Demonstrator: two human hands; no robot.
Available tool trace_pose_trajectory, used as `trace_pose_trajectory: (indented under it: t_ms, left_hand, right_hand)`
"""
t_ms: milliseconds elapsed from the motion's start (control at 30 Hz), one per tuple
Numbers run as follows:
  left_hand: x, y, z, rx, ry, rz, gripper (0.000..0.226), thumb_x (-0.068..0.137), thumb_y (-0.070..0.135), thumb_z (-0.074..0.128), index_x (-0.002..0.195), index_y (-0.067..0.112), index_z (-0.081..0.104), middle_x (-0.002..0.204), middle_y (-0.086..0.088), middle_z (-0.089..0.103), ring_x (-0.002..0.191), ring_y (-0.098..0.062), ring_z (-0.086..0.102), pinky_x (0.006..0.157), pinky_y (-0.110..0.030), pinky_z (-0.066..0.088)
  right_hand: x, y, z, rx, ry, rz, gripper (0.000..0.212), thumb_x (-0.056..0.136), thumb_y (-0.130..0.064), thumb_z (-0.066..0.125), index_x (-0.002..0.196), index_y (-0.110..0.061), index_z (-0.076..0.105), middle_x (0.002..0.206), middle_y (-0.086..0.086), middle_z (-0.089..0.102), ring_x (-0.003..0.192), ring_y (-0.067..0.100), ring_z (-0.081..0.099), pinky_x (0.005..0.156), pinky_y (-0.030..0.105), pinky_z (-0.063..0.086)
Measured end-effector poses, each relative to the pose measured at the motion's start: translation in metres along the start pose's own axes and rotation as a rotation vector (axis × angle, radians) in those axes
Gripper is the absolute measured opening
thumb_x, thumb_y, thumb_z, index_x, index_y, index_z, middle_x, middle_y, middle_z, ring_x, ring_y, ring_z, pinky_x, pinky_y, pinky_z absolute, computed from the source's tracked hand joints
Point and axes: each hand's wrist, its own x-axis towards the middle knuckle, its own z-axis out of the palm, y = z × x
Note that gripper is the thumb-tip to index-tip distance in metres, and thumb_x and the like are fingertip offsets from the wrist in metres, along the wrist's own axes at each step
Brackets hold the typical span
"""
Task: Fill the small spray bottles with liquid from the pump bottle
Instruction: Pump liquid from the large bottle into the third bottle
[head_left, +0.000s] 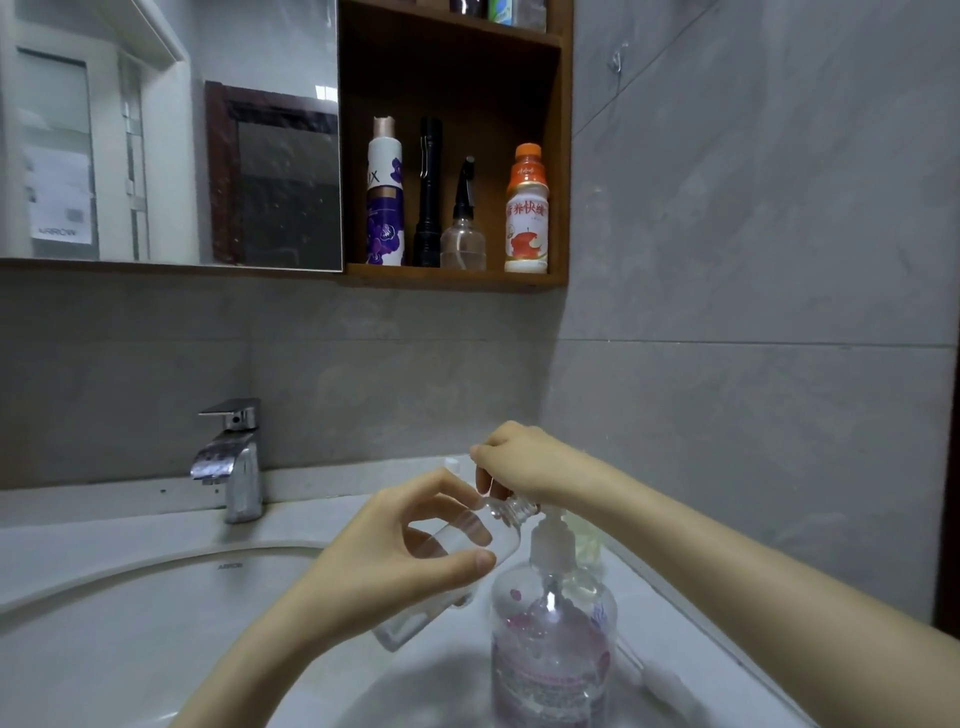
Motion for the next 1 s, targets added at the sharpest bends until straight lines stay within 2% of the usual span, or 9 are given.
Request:
trace_pose_trajectory:
  t_ms: [100,267,433,500,633,700,800,867,1000]
  left_hand:
    - [-0.002,0.0,-0.001,0.015,-0.001,-0.001,0.039,0.057,0.044,0.075,0.09,0.028,0.062,0.096,0.003,0.071,0.061,-0.021,0.064,0.064,-0.039,0.058]
    - [0.0,0.003,-0.005,-0.016,0.006,0.016,0.035,0.057,0.041,0.076,0.087,0.03,0.062,0.094,0.0,0.071,0.057,-0.019,0.061,0.056,-0.029,0.051]
    - [0.002,0.005,-0.006,0.021,0.031,0.015,0.034,0.055,0.049,0.074,0.084,0.04,0.06,0.094,0.005,0.071,0.06,-0.017,0.063,0.06,-0.031,0.054]
    - [0.002,0.005,-0.006,0.015,0.043,0.016,0.035,0.054,0.049,0.074,0.085,0.039,0.061,0.094,0.005,0.071,0.057,-0.011,0.06,0.061,-0.031,0.055]
    - [0.002,0.006,-0.005,0.011,0.045,0.022,0.037,0.053,0.049,0.072,0.086,0.038,0.06,0.093,0.007,0.071,0.056,-0.01,0.059,0.059,-0.025,0.051]
    - [0.001,0.006,-0.003,-0.002,0.036,0.026,0.034,0.054,0.047,0.071,0.085,0.038,0.06,0.093,0.007,0.071,0.056,-0.012,0.061,0.058,-0.023,0.049]
    - [0.0,0.006,0.0,-0.029,0.039,0.03,0.033,0.056,0.042,0.072,0.085,0.035,0.06,0.092,0.006,0.071,0.054,-0.011,0.059,0.056,-0.023,0.049]
    - [0.0,0.004,0.001,-0.044,0.039,0.031,0.033,0.058,0.038,0.074,0.087,0.029,0.061,0.092,0.004,0.071,0.053,-0.011,0.059,0.055,-0.023,0.05]
    - [-0.001,0.006,-0.002,-0.033,0.03,0.035,0.043,0.058,0.039,0.074,0.093,0.019,0.059,0.092,0.003,0.071,0.052,-0.013,0.061,0.058,-0.028,0.054]
  right_hand:
    - [-0.001,0.001,-0.001,0.105,-0.025,-0.033,0.039,0.099,-0.03,0.035,0.079,-0.009,0.061,0.067,0.001,0.06,0.061,0.015,0.054,0.053,0.021,0.04]
    - [-0.004,0.001,-0.016,0.542,-0.048,-0.032,0.035,0.101,-0.028,0.035,0.077,-0.011,0.056,0.062,0.002,0.058,0.051,0.012,0.053,0.05,0.019,0.038]
    - [-0.022,0.011,-0.023,0.418,0.025,-0.07,0.024,0.096,-0.016,0.041,0.079,-0.012,0.058,0.064,0.0,0.06,0.047,0.006,0.053,0.048,0.017,0.036]
    - [-0.035,0.018,-0.014,0.423,0.071,-0.059,0.021,0.096,-0.017,0.044,0.083,-0.012,0.059,0.071,0.001,0.063,0.053,0.007,0.058,0.049,0.015,0.042]
    - [-0.071,0.041,0.019,0.682,0.307,-0.131,0.016,0.095,-0.036,0.046,0.09,-0.024,0.056,0.092,-0.003,0.068,0.084,0.012,0.067,0.079,0.029,0.051]
    - [-0.086,0.048,0.037,0.681,0.378,-0.188,0.006,0.092,-0.037,0.051,0.095,-0.041,0.053,0.101,-0.011,0.064,0.086,0.003,0.065,0.073,0.019,0.053]
    - [-0.093,0.055,0.057,0.592,0.405,-0.224,0.056,0.084,-0.029,0.066,0.119,-0.059,0.033,0.114,-0.021,0.054,0.094,-0.008,0.058,0.068,0.005,0.046]
    - [-0.091,0.055,0.06,0.491,0.45,-0.229,0.083,0.078,-0.03,0.072,0.122,-0.07,0.015,0.115,-0.03,0.047,0.096,-0.01,0.056,0.071,0.006,0.046]
    - [-0.083,0.051,0.061,0.339,0.52,-0.303,0.062,0.078,-0.033,0.072,0.115,-0.063,0.032,0.107,-0.029,0.054,0.095,0.007,0.063,0.082,0.037,0.053]
